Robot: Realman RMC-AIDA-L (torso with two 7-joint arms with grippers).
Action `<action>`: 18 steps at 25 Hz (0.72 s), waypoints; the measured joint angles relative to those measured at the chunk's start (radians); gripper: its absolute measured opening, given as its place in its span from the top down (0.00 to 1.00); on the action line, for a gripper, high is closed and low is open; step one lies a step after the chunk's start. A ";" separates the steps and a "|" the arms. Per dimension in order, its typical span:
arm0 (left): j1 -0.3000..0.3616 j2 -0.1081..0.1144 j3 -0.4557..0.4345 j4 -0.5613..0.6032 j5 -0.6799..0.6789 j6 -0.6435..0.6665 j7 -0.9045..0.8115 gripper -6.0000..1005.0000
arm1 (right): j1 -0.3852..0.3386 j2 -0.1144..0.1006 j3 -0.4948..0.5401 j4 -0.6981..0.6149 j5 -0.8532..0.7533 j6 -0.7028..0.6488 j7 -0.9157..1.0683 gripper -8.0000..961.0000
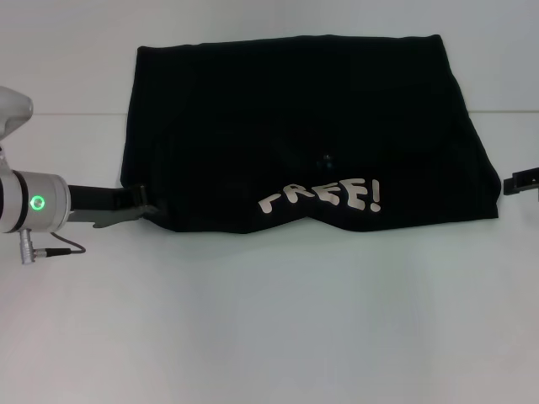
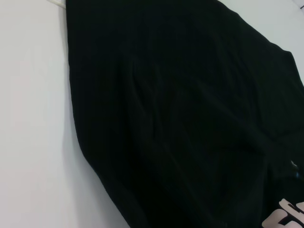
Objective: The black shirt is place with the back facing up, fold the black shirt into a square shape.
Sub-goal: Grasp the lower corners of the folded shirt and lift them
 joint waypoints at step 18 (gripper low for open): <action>0.002 -0.003 -0.001 0.004 -0.001 -0.002 -0.010 0.96 | 0.022 0.098 -0.041 0.090 -0.021 0.242 -0.055 0.26</action>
